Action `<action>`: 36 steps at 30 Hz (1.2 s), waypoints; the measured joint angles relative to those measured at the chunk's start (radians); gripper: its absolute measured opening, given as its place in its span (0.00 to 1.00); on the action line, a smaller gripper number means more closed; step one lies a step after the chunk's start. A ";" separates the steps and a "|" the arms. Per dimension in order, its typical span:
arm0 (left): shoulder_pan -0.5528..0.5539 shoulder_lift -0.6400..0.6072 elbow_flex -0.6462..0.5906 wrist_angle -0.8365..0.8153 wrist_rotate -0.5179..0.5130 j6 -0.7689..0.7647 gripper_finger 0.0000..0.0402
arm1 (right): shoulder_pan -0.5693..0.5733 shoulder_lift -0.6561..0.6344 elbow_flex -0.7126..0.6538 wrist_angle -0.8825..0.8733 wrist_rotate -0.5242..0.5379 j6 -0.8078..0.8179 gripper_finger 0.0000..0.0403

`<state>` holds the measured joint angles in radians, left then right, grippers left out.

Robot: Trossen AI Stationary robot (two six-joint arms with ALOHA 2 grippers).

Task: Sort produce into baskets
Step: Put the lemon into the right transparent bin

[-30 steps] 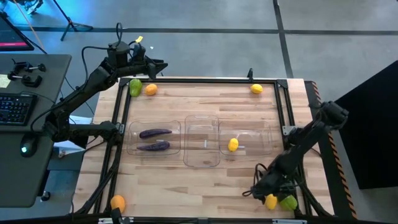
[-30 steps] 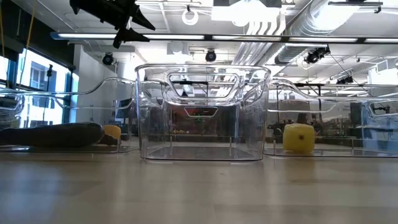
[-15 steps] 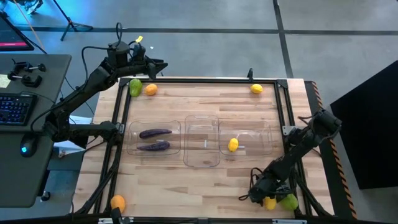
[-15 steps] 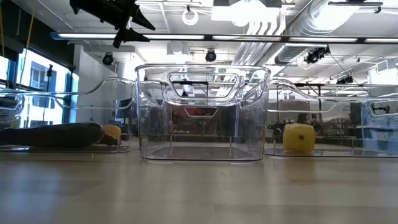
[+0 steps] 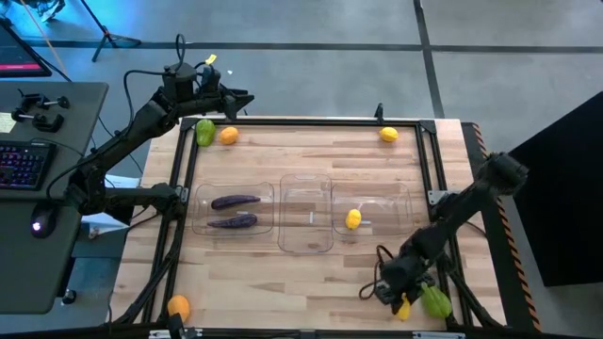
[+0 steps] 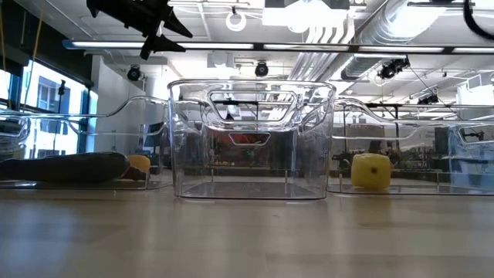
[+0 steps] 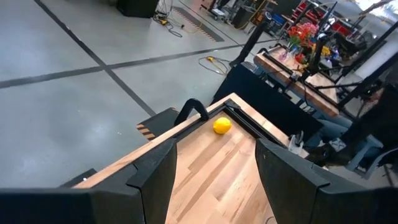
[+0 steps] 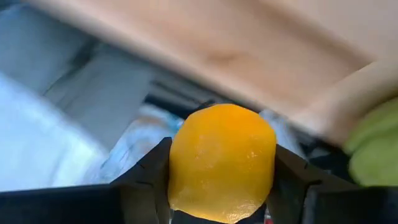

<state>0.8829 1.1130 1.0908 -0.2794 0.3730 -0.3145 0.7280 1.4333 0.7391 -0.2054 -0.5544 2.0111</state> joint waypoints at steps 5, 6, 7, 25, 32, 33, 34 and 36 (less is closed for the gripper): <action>0.000 0.000 0.000 0.000 -0.002 0.012 0.51 | -0.113 -0.247 0.000 -0.023 0.208 -0.116 0.41; 0.000 0.000 0.000 0.000 -0.002 0.012 0.51 | -0.152 -0.294 0.000 -0.043 0.274 -0.157 0.42; 0.000 0.000 0.000 0.000 -0.002 0.012 0.51 | -0.193 -0.335 0.000 -0.065 0.344 -0.203 0.44; 0.000 0.000 0.000 -0.016 -0.016 0.035 0.51 | -0.683 -0.425 0.000 -0.366 0.628 -0.698 0.50; 0.000 0.000 0.000 -0.016 -0.020 0.031 0.51 | -0.734 -0.425 0.000 -0.354 0.443 -0.801 0.53; 0.000 0.000 0.000 -0.016 -0.020 0.031 0.51 | -0.735 -0.425 0.000 -0.355 0.430 -0.809 0.55; 0.000 0.000 0.000 -0.016 -0.021 0.031 0.51 | -0.735 -0.425 0.000 -0.357 0.425 -0.813 0.57; 0.000 0.000 0.000 -0.016 -0.024 0.030 0.51 | -0.735 -0.425 0.000 -0.367 0.439 -0.815 0.63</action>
<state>0.8830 1.1130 1.0908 -0.2958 0.3495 -0.2842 -0.0074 1.0084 0.7395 -0.5727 -0.1153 1.1958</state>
